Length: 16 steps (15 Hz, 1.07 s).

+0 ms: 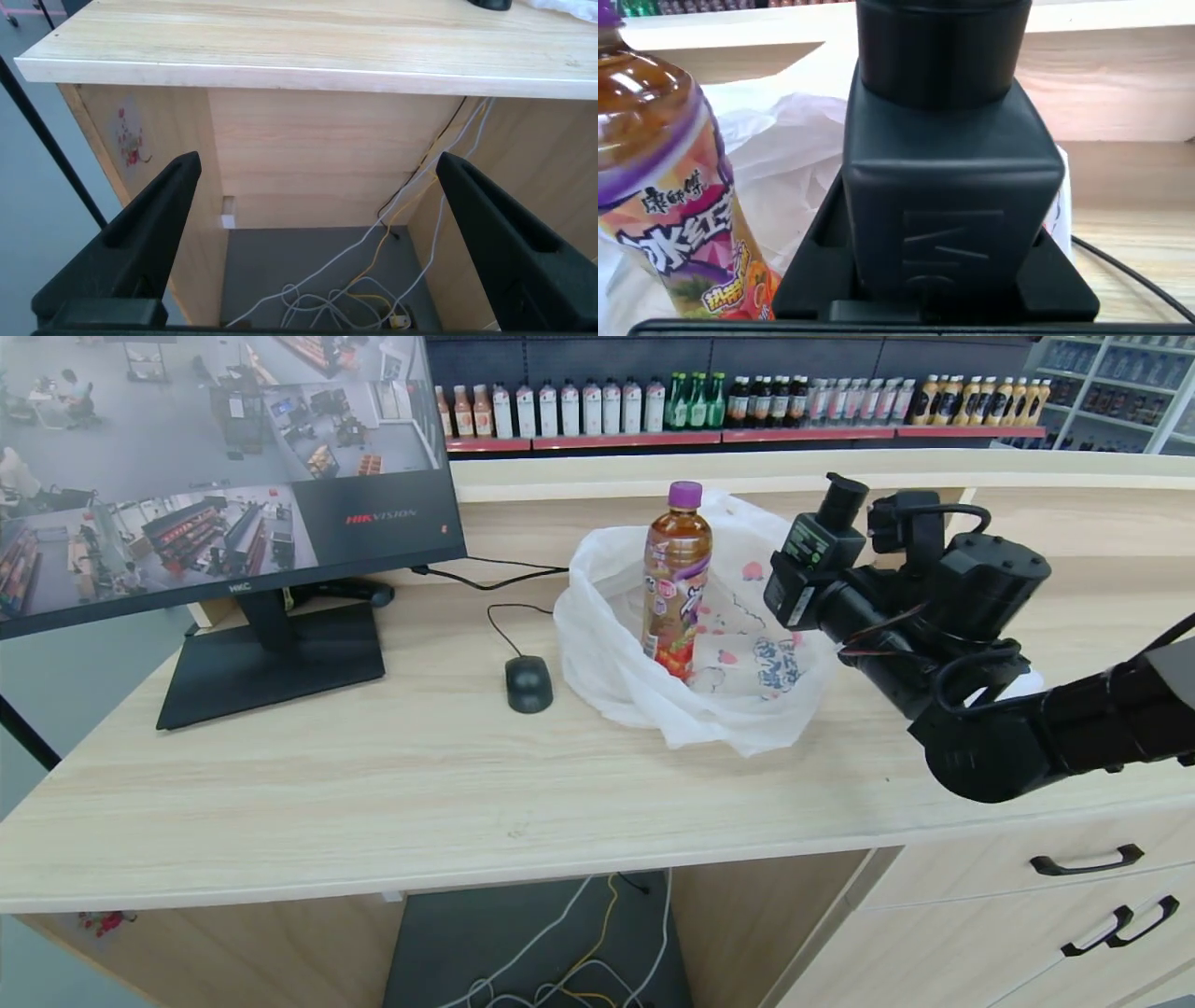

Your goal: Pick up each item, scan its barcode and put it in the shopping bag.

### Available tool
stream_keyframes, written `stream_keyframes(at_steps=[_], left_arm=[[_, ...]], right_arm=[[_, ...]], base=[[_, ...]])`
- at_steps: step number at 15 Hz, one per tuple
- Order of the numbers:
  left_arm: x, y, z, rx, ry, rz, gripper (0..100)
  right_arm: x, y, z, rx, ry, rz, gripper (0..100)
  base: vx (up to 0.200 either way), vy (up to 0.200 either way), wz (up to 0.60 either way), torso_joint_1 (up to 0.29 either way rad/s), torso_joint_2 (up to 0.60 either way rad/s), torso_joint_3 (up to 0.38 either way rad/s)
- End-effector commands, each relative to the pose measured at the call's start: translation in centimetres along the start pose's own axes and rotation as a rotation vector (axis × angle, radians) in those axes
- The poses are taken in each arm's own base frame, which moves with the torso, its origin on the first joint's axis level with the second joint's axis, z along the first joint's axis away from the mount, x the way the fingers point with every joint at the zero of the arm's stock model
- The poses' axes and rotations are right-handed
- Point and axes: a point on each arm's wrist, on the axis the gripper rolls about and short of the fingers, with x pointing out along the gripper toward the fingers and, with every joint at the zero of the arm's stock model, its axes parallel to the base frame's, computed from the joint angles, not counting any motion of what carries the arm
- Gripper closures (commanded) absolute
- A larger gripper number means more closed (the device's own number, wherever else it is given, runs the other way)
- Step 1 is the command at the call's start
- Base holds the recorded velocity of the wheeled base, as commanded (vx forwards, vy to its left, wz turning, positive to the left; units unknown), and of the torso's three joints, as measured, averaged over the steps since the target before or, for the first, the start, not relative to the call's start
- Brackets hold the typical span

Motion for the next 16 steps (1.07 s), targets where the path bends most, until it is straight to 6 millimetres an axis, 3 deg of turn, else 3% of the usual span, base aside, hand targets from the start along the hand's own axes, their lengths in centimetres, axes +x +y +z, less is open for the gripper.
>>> stream_keyframes(at_steps=[1, 6, 10, 16], left_arm=[[0.0, 0.0, 0.0, 0.0, 0.0, -0.001, 0], [0.0, 0.0, 0.0, 0.0, 0.0, 0.0, 0], [0.0, 0.0, 0.0, 0.0, 0.0, 0.0, 0], [0.0, 0.0, 0.0, 0.0, 0.0, 0.0, 0]], right_arm=[[0.6, -0.1, -1.9, 0.005, 0.037, -0.004, 100], [2.5, 0.1, -3.2, 0.005, 0.022, -0.005, 100], [4.2, 0.3, -3.0, -0.011, 0.028, -0.008, 100], [4.6, 0.4, -4.8, -0.031, 0.062, -0.006, 100]], base=[[0.0, 0.0, 0.0, 0.0, 0.0, 0.0], [0.0, 0.0, 0.0, 0.0, 0.0, 0.0], [0.0, 0.0, 0.0, 0.0, 0.0, 0.0], [0.0, 0.0, 0.0, 0.0, 0.0, 0.0]])
